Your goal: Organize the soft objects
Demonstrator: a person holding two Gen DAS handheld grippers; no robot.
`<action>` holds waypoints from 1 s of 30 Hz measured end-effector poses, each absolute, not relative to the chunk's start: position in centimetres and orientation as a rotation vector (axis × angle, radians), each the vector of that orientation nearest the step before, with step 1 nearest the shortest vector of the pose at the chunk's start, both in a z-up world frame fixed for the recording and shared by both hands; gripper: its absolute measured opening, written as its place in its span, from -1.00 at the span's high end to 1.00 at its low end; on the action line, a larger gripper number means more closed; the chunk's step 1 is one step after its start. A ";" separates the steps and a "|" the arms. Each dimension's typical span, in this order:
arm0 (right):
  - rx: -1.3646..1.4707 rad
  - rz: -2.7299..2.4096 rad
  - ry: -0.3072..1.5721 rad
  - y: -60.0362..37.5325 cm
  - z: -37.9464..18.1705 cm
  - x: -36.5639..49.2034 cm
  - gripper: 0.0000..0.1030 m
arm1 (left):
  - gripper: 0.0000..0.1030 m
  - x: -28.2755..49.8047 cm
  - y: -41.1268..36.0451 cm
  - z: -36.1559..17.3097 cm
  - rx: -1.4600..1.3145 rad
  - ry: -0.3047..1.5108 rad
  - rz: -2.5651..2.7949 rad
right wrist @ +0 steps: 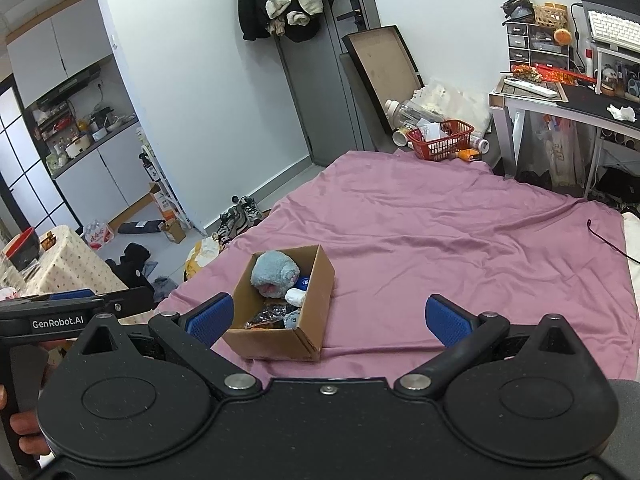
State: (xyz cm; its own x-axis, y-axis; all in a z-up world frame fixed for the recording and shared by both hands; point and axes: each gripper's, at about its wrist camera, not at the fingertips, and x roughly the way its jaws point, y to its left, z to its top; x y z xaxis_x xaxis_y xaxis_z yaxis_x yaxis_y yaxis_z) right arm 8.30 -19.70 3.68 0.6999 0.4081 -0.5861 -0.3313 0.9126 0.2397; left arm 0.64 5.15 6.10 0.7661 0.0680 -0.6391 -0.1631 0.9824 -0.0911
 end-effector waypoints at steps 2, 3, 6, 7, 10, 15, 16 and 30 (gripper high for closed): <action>0.117 0.414 0.679 -19.7 3.7 8.1 -1.00 | -0.99 0.4 5.2 6.2 -0.143 0.684 0.127; 0.115 0.415 0.679 -19.7 3.7 8.1 -1.00 | -0.99 0.4 5.2 6.1 -0.143 0.685 0.126; 0.115 0.414 0.681 -19.7 3.7 8.1 -1.00 | -0.99 0.1 5.3 6.3 -0.143 0.681 0.130; 0.116 0.412 0.682 -19.7 3.7 8.1 -1.00 | -0.99 0.1 5.4 6.3 -0.142 0.680 0.130; 0.113 0.409 0.682 -19.7 3.8 7.9 -1.00 | -0.99 0.0 5.4 6.4 -0.142 0.681 0.129; 0.112 0.410 0.682 -19.7 3.7 7.8 -1.00 | -0.99 -0.1 5.6 6.5 -0.152 0.685 0.126; 0.111 0.411 0.683 -19.7 3.7 7.8 -1.00 | -0.99 -0.2 5.6 6.5 -0.153 0.685 0.127; 0.110 0.410 0.688 -19.8 3.6 7.6 -1.00 | -0.99 -0.4 5.8 6.3 -0.143 0.684 0.130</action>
State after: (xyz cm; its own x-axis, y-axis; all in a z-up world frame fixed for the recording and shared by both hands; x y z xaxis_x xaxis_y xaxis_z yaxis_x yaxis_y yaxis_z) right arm 7.59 -19.83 3.64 0.6965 0.4026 -0.5939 -0.3307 0.9147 0.2322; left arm -0.40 5.85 6.35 0.7676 0.0727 -0.6368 -0.1661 0.9822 -0.0882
